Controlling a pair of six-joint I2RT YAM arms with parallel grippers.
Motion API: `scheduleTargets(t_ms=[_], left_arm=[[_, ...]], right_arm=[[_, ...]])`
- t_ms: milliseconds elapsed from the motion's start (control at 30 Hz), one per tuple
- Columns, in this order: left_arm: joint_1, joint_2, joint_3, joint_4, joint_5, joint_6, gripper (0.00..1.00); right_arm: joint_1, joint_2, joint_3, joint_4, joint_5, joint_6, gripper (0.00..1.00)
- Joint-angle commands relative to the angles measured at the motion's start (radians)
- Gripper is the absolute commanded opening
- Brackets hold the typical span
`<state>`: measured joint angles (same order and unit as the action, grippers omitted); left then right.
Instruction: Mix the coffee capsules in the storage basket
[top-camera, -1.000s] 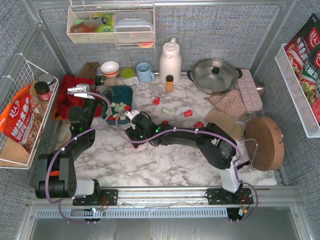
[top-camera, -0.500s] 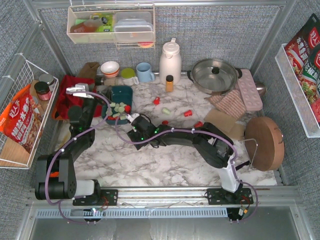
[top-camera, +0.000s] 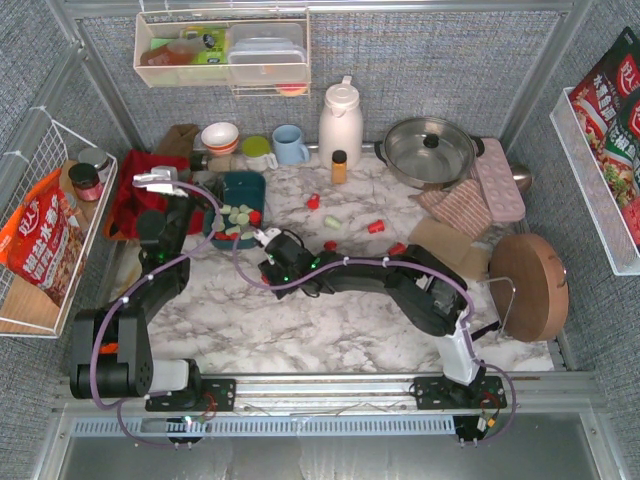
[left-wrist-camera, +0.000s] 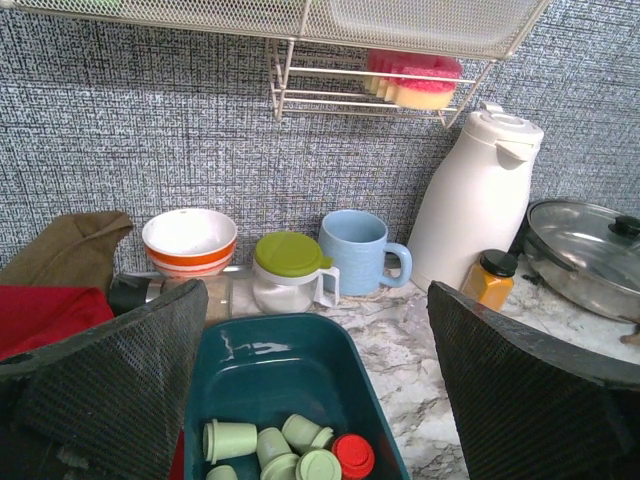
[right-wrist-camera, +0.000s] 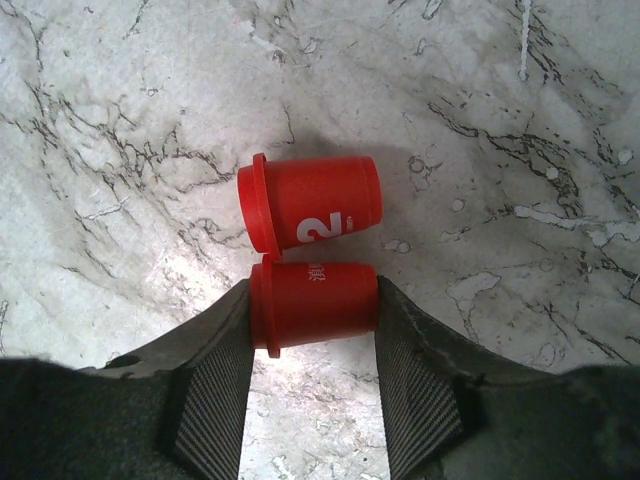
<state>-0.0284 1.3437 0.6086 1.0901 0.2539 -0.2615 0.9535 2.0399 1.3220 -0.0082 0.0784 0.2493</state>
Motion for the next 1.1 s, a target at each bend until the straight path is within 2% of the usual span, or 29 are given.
scheduleTargets(t_ms=[0,200,367,567,767,867,1067], left_arm=[[0.000,0.003,0.010,0.014,0.001,-0.004,0.99],[0.000,0.009,0.016,0.013,0.030,-0.004,0.99],[-0.031,0.024,0.029,0.034,0.141,0.040,0.99],[-0.142,0.036,-0.001,0.115,0.385,0.239,0.99],[-0.251,0.045,-0.042,0.117,0.605,0.434,0.99],[-0.305,0.051,-0.058,0.114,0.667,0.494,0.99],[-0.420,0.046,-0.072,0.032,0.656,0.612,0.99]], right_arm=[[-0.002,-0.020,-0.012,0.010,-0.005,0.017,0.45],[-0.011,-0.096,-0.047,0.013,-0.003,0.021,0.39],[-0.049,-0.252,-0.116,0.011,0.029,0.019,0.38],[-0.157,-0.512,-0.241,0.055,0.029,0.099,0.35],[-0.236,-0.703,-0.357,0.135,-0.016,0.178,0.35],[-0.237,-0.750,-0.367,0.154,-0.036,0.187,0.36],[-0.237,-0.774,-0.389,0.248,-0.098,0.250,0.36]])
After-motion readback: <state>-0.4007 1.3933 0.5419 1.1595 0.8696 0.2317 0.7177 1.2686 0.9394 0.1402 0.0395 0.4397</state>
